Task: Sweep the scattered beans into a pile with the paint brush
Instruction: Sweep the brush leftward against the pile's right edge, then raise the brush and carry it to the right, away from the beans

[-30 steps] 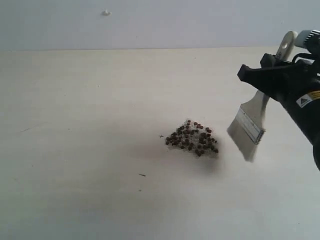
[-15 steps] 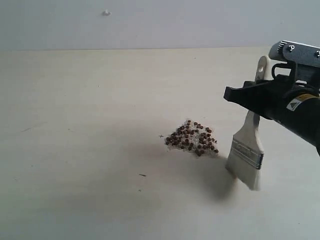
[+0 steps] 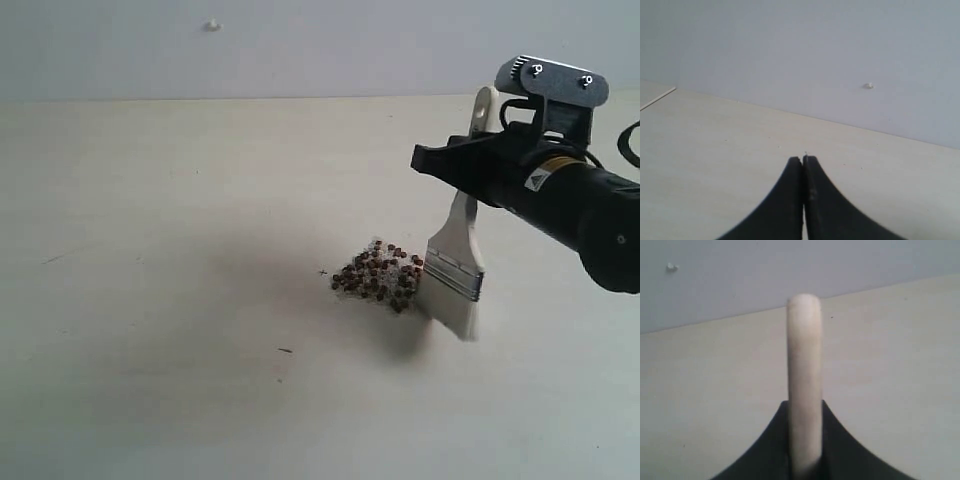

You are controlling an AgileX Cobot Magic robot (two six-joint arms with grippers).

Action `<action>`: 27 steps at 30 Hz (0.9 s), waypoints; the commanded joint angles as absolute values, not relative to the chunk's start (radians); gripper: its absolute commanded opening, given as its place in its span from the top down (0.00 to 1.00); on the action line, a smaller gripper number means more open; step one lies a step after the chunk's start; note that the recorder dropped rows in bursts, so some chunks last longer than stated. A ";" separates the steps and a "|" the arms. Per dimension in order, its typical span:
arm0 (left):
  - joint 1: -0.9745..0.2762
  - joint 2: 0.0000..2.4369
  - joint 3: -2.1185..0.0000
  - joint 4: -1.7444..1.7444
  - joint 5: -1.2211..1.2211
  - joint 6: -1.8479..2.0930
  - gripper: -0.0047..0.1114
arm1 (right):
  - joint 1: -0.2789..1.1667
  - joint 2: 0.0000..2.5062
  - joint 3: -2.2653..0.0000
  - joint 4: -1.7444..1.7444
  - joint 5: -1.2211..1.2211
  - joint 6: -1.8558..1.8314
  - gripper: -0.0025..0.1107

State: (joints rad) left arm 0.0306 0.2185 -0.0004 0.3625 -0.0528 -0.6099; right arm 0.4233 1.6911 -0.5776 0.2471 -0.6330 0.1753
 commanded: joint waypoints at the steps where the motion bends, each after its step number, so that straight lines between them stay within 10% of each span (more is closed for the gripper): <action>1: 0.035 0.213 0.000 0.355 -0.056 -0.605 0.96 | 0.425 1.669 -0.589 0.207 -0.602 0.186 0.98; 16: 0.035 0.213 0.000 0.355 -0.056 -0.605 0.96 | 0.425 1.457 -0.589 0.148 -0.532 0.073 0.98; 27: 0.035 0.213 0.000 0.355 -0.056 -0.605 0.96 | 0.338 1.644 -0.519 -0.043 -1.068 -0.044 0.98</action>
